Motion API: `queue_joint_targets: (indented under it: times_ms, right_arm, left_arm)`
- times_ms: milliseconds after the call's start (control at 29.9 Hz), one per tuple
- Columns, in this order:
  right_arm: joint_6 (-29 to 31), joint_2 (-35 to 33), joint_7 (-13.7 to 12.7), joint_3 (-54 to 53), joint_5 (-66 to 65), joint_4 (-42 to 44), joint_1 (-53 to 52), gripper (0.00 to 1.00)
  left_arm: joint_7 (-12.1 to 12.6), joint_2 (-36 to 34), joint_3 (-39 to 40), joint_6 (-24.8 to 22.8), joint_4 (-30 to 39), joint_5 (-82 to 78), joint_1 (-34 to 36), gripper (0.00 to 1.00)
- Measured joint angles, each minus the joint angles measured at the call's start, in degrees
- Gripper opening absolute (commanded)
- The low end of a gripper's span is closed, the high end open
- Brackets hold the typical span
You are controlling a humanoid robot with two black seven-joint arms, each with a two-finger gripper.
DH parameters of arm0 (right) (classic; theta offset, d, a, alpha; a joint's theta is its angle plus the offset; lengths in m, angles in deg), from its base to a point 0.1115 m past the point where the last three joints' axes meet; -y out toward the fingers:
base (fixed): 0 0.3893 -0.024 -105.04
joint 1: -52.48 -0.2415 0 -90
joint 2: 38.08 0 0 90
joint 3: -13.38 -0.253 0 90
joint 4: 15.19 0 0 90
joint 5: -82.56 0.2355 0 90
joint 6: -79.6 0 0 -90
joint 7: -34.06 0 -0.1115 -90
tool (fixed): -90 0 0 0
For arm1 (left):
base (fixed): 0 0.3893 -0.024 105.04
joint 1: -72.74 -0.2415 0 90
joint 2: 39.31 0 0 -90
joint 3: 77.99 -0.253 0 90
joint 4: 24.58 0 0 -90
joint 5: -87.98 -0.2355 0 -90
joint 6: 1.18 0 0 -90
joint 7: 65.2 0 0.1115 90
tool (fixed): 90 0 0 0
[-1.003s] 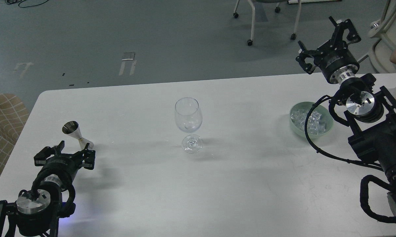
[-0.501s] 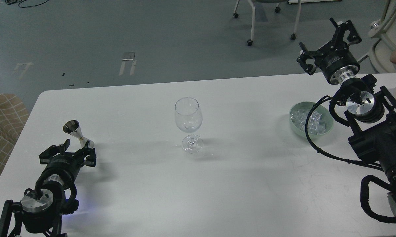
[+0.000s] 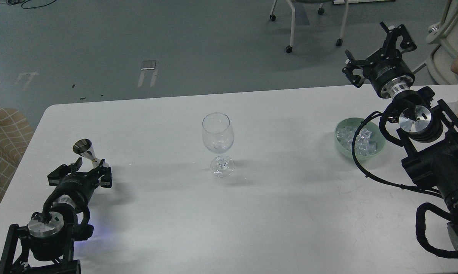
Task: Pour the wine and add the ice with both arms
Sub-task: 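Lift the jigger upright off the table with the left gripper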
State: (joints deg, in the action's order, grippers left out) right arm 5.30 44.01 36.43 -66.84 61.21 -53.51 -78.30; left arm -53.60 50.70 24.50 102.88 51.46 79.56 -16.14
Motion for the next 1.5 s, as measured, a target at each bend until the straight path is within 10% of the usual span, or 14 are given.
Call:
queue_joint_targets:
  times_ms: [1504]
  right_arm:
    - [0.0, 0.8, 0.0, 0.5, -0.2, 0.4, 0.0, 1.0]
  left_arm:
    - [0.5, -2.7, -0.1, -2.6, -6.1, 1.3, 2.6, 0.59]
